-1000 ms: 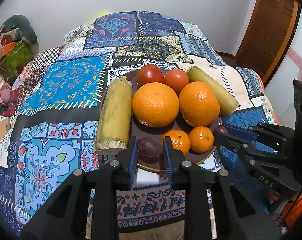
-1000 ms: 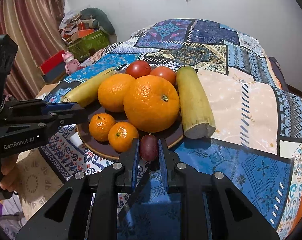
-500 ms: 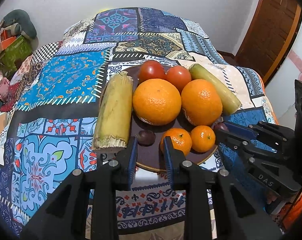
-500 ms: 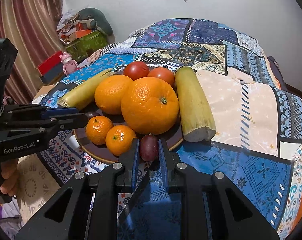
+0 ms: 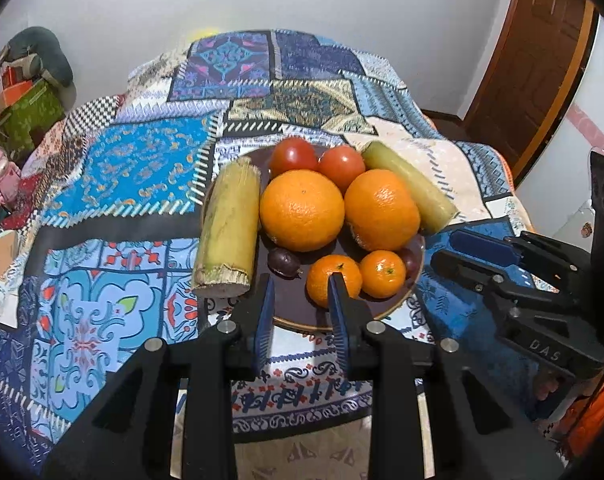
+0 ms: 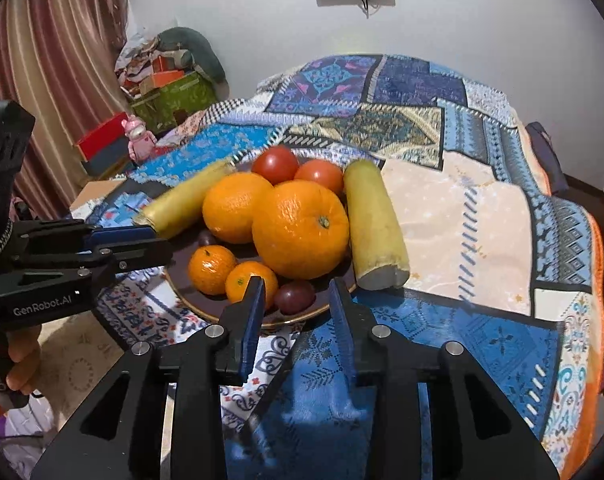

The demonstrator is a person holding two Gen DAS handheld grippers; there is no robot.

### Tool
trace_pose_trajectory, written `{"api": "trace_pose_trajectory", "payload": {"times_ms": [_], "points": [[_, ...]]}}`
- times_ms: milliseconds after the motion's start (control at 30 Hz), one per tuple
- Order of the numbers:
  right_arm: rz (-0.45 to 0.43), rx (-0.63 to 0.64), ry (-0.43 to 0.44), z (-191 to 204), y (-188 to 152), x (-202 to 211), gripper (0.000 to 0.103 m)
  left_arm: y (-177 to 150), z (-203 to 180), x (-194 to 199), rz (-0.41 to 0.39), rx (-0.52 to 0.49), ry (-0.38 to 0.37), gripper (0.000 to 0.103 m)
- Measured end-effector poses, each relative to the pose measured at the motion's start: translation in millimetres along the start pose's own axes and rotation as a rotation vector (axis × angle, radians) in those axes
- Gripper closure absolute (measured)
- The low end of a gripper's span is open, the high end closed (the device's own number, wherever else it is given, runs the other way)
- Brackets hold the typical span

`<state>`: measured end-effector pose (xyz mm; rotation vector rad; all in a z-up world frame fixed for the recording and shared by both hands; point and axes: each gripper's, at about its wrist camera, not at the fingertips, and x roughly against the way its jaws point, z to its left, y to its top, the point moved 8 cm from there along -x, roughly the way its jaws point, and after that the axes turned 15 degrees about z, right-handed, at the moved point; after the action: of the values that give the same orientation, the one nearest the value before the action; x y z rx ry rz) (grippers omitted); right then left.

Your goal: Organize fruits

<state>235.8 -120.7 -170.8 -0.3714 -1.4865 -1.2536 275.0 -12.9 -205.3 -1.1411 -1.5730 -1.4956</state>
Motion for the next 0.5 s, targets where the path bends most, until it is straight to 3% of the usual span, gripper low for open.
{"api": "trace_pose_trajectory", "payload": {"times_ms": [233, 433, 500], "points": [[-0.096, -0.002, 0.003, 11.3, 8.7, 48.1, 0.073, 0.8, -5.4, 59.5, -0.144, 0.001, 0.035, 0.076], [-0.238, -0.002, 0.01, 32.3, 17.1, 112.6, 0.072, -4.8, -11.3, 132.6, -0.31, 0.006, 0.039, 0.075], [-0.29, 0.001, 0.003, 40.7, 17.5, 134.9, 0.068, -9.2, -13.1, 155.5, -0.361, 0.006, 0.042, 0.073]]}}
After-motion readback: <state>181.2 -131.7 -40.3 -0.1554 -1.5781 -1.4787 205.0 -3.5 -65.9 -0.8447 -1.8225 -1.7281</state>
